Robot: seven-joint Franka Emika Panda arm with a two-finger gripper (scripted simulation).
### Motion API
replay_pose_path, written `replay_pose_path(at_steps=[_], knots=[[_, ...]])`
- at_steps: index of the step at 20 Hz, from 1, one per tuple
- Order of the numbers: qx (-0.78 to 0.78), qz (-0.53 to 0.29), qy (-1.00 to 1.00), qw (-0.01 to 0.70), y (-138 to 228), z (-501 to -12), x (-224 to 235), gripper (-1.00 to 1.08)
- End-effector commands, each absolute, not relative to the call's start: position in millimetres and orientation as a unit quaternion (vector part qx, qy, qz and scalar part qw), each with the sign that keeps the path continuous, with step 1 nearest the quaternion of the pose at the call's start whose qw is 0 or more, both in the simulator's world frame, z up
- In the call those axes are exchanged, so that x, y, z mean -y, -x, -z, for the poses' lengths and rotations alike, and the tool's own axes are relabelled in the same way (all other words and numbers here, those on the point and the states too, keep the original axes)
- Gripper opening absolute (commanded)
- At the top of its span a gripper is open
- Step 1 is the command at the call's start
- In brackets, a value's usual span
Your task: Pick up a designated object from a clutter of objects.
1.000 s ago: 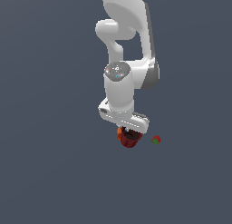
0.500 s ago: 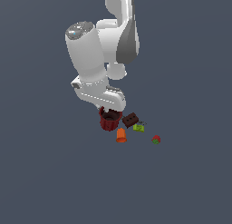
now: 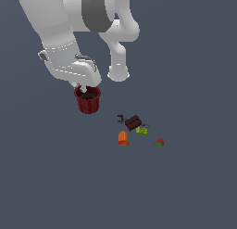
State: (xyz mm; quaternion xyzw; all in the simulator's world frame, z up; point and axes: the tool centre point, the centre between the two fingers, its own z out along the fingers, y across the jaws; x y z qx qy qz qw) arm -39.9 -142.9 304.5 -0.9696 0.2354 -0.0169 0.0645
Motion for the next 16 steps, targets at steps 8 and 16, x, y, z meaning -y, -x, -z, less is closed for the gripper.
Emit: replay_pose_path(at_steps=[8,16], knots=[[-0.235,0.018,0.970,0.063,71.5,-371.2,215.0,-1.00],[-0.235,0.018,0.970,0.062,80.8,-395.6,242.2,-1.00]])
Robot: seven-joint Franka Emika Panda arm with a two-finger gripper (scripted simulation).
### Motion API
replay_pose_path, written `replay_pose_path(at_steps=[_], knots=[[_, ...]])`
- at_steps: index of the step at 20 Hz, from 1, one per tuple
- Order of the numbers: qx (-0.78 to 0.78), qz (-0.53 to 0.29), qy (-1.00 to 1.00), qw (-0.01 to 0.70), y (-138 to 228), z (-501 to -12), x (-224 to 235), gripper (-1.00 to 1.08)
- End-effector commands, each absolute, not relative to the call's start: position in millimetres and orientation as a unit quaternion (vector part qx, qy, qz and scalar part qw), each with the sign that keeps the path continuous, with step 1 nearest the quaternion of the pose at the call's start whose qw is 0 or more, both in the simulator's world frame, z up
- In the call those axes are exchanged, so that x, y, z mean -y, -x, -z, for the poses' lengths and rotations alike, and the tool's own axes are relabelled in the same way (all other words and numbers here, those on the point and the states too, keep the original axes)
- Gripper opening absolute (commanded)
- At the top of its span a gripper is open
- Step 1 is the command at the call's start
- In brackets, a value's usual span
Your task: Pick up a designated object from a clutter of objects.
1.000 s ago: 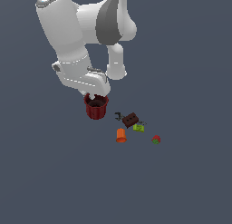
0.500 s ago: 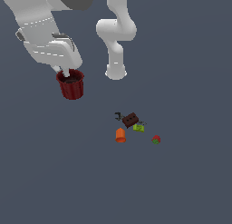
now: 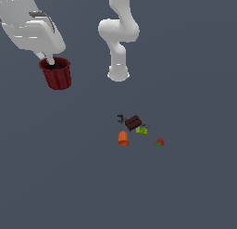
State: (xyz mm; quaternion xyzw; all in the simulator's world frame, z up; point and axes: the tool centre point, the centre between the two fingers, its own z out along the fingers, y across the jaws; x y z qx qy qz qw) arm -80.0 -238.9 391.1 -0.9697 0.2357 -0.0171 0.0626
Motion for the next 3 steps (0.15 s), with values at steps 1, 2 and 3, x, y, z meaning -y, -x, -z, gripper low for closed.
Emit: replay_pose_path(at_steps=[1,2,3], knots=[[-0.235,0.018,0.970,0.062,81.1,-396.6,243.4,-1.00],[-0.235,0.018,0.970,0.062,81.3,-397.2,244.2,-1.00],[-0.235,0.018,0.970,0.062,81.3,-397.4,244.4,-1.00]])
